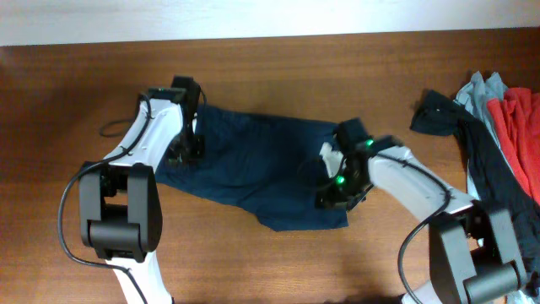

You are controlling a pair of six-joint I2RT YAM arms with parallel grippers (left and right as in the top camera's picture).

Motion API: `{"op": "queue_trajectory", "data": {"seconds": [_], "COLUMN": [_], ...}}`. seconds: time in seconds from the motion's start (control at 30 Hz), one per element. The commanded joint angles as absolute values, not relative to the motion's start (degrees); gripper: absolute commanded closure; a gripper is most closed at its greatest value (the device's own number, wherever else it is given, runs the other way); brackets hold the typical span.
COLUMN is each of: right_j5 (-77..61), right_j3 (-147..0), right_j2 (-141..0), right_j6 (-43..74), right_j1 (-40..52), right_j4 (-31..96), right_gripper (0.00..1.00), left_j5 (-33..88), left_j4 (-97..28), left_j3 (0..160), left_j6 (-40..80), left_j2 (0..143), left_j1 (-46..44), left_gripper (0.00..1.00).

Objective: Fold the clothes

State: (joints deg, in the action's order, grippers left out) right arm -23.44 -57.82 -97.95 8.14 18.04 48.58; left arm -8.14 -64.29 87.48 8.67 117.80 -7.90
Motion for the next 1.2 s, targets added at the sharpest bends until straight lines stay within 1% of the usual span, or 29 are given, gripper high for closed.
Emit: {"op": "queue_trajectory", "data": {"seconds": [0.0,0.13,0.2,0.27,0.37,0.57,0.63,0.67,0.7,0.73,0.77,0.8,0.83,0.9,1.0,1.17], "right_j5": [-14.2,-8.2,-7.8,-7.6,-7.6,-7.9,-9.1,-11.6,-16.1,-21.5,-25.2,-27.8,-29.8,-31.2,-31.4,-31.5], "right_j3": [-53.1,-50.2,-50.2,-50.2,-50.3,-54.3,-57.5,-58.8,-60.4,-62.8,-65.4,-68.1,-70.5,-74.6,-77.0,-77.2], "right_j2": [-98.0,-101.3,-103.5,-105.6,-109.3,-110.1,-110.1,-110.0,-109.7,-109.1,-108.2,-107.1,-105.8,-103.6,-101.7,-101.2], "right_j6": [12.1,17.8,18.1,18.1,18.5,18.5,18.5,17.8,15.4,12.8,12.4,12.4,12.1,11.3,11.2,11.2], "right_j1": [20.1,18.6,17.4,16.1,12.3,5.3,3.4,2.9,2.4,1.7,1.1,0.5,0.1,0.0,0.0,0.0], "right_j4": [44.2,34.3,30.5,27.4,22.0,17.0,16.3,16.6,17.9,20.8,24.1,27.4,30.1,34.1,36.3,38.8], "right_gripper": [0.73,0.73,0.73,0.73,0.74,0.74,0.75,0.75,0.7,0.51,0.43,0.4,0.37,0.34,0.31,0.3], "left_j5": [-5.8,-5.7,-5.7,-5.5,-0.8,4.9,7.7,8.2,8.4,8.4,8.4,8.4,8.2,8.2,8.1,7.7], "left_j4": [-60.0,-47.2,-38.9,-34.1,-24.9,-16.1,-15.7,-16.3,-18.1,-21.1,-23.7,-26.8,-29.3,-31.2,-28.6,-23.7], "left_j3": [80.9,74.3,71.9,71.3,71.4,71.4,72.3,73.0,74.4,76.8,79.3,82.7,86.5,93.1,96.1,96.1], "left_j6": [9.8,9.8,7.4,6.9,4.2,4.4,6.2,6.2,6.2,5.8,4.1,2.0,0.3,-1.7,-6.0,-6.1], "left_j2": [116.6,116.6,116.7,116.7,116.8,117.0,117.0,116.9,116.6,115.7,114.8,113.6,112.6,112.3,112.5,117.2], "left_j1": [-7.7,-7.7,-7.7,-7.7,-7.7,-7.7,-7.7,-7.7,-7.7,-7.7,-7.7,-7.7,-7.7,-7.7,-7.7,-5.7], "left_gripper": [0.74,0.74,0.74,0.74,0.74,0.74,0.66,0.66,0.63,0.61,0.59,0.55,0.48,0.34,0.32,0.33]}}
